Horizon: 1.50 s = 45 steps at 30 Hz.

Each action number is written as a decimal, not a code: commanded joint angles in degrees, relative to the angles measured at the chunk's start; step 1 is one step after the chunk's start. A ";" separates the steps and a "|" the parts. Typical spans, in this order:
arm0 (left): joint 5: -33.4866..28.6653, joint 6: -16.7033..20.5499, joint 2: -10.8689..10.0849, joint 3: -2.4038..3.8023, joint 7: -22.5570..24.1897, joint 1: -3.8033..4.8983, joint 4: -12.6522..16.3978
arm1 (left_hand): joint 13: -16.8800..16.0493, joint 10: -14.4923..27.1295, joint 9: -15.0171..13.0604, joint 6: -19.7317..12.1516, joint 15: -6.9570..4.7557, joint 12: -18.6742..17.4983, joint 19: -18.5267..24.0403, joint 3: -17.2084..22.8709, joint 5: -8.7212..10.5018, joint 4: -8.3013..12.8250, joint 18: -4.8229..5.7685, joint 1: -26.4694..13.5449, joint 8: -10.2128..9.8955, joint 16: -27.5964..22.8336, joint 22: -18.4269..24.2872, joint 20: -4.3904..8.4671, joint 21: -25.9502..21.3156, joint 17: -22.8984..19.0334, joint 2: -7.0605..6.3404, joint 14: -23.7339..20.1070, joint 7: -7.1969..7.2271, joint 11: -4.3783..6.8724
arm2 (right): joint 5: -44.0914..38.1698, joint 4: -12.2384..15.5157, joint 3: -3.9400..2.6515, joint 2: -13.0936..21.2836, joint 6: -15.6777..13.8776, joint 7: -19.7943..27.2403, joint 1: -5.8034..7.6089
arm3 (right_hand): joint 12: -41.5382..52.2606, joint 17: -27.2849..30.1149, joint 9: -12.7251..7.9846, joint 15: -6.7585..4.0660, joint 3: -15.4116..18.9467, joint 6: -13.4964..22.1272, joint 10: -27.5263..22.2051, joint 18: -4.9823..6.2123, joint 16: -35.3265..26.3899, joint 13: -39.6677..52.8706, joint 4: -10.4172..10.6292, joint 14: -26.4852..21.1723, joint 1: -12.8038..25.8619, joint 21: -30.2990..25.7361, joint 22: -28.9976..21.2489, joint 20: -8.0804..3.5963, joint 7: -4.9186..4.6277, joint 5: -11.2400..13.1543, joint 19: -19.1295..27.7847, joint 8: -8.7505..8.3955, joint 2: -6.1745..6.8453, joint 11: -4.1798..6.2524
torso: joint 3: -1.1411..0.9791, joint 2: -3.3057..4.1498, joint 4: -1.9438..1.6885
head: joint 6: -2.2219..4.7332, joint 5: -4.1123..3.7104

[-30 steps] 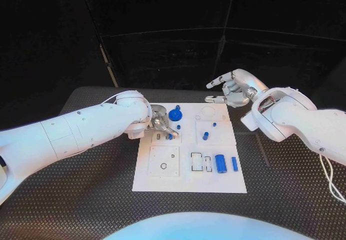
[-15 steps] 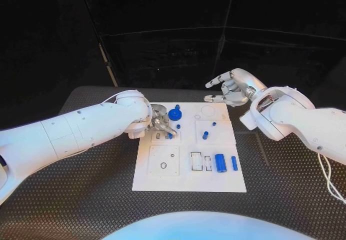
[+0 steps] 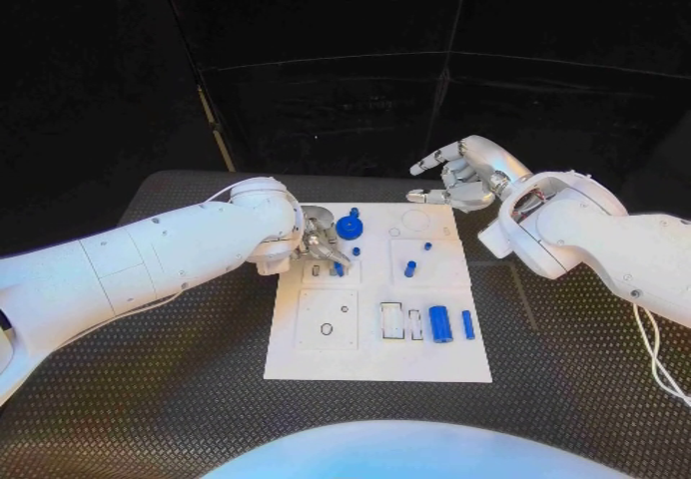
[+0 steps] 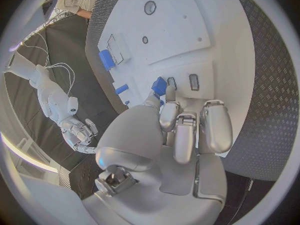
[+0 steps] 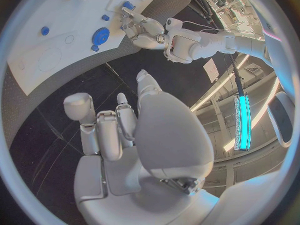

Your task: Assemble the parts on the task board

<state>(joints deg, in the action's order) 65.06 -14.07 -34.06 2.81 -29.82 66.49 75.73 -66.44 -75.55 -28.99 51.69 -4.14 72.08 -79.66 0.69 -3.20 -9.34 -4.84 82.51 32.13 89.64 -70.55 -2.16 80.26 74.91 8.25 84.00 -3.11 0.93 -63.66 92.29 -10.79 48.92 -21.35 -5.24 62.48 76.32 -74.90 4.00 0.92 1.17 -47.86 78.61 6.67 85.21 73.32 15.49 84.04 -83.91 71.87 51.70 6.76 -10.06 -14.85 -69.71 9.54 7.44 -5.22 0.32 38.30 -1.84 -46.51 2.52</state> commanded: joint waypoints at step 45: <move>-2.02 11.57 -4.77 -0.12 0.91 -0.56 5.40 | 2.17 -0.22 -4.01 -0.33 0.36 -2.31 -0.12 32.93 -4.31 5.29 0.91 -8.22 0.52 0.36 -1.12 -0.56 0.14 15.09 -13.31 6.00 -0.62 -0.43 | -0.69 -0.62 -0.04 -0.32 0.68 0.30 0.09 | 0.02 -3.90 -0.01 -0.47 0.47 0.06 0.07 0.55 -0.38 0.06 -0.13 3.41 0.23 -0.44 -0.09 -0.13 0.11 0.20 0.44 0.40 -0.80 0.34 | 0.00 -0.04 -0.07 | -0.10 0.15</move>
<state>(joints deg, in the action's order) 62.20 -5.92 -38.70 2.68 -29.63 65.93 80.79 -64.21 -75.41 -33.02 51.03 -4.09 69.66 -79.68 27.79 -7.51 -9.54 -4.84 74.31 32.42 89.64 -71.61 -2.56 80.26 74.91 -5.43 83.96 -3.80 0.58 -64.15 91.57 -10.78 48.58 -20.85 -5.41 62.46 76.32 -74.92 4.00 0.92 1.33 -47.86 78.61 6.67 85.01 73.36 15.33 84.04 -83.68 71.65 51.66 6.57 -10.06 -14.85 -69.52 9.76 7.20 -5.22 0.33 38.30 -1.87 -46.64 2.59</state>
